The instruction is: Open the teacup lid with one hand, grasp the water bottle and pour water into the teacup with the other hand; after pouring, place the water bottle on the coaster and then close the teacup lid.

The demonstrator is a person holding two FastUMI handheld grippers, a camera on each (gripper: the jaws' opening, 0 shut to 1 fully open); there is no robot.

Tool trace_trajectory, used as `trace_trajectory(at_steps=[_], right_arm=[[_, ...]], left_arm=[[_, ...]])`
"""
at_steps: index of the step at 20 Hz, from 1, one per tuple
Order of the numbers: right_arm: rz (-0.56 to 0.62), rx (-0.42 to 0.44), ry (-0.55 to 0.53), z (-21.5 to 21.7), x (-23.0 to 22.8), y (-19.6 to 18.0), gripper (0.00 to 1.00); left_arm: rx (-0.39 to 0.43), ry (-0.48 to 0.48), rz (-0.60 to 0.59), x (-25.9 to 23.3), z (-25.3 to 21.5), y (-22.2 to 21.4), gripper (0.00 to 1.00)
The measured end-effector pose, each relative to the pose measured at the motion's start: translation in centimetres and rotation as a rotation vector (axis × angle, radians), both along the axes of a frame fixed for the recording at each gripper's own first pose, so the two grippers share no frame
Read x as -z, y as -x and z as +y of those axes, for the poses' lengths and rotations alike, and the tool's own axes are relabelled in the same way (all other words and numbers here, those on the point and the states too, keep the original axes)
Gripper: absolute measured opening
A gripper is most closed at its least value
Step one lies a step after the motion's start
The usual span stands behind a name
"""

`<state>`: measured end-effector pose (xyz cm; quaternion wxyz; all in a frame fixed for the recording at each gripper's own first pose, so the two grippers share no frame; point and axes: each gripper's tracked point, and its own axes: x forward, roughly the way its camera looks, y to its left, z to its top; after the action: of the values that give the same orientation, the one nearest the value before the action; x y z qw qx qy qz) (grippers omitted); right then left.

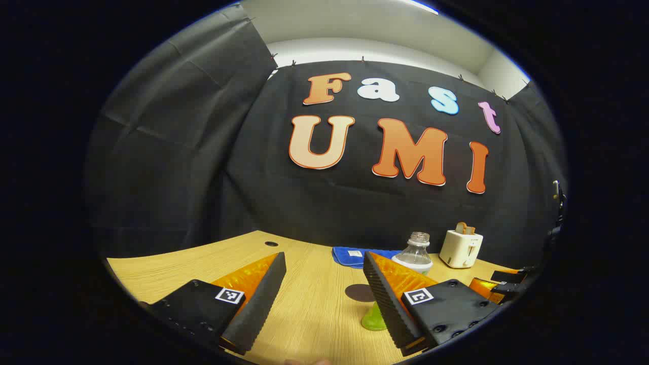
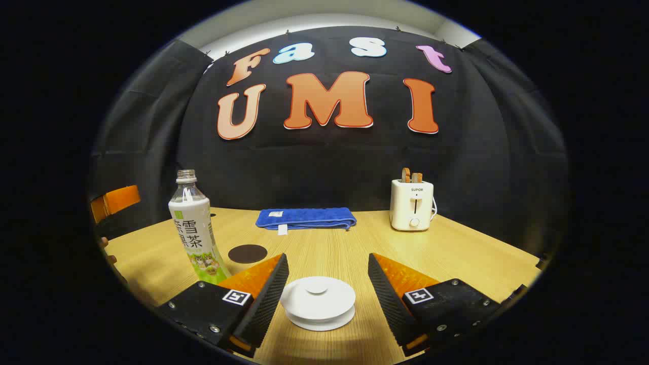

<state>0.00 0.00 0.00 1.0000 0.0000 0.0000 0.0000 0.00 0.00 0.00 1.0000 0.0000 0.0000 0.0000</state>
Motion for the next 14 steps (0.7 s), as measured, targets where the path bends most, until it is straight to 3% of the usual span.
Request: trace_trajectory(at_steps=[14], right_arm=[[0.026,0.019,-0.006,-0.34,0.69,0.24,0.96]], left_arm=[[-0.011,-0.010,0.026,0.59,0.43,-0.01,0.99]])
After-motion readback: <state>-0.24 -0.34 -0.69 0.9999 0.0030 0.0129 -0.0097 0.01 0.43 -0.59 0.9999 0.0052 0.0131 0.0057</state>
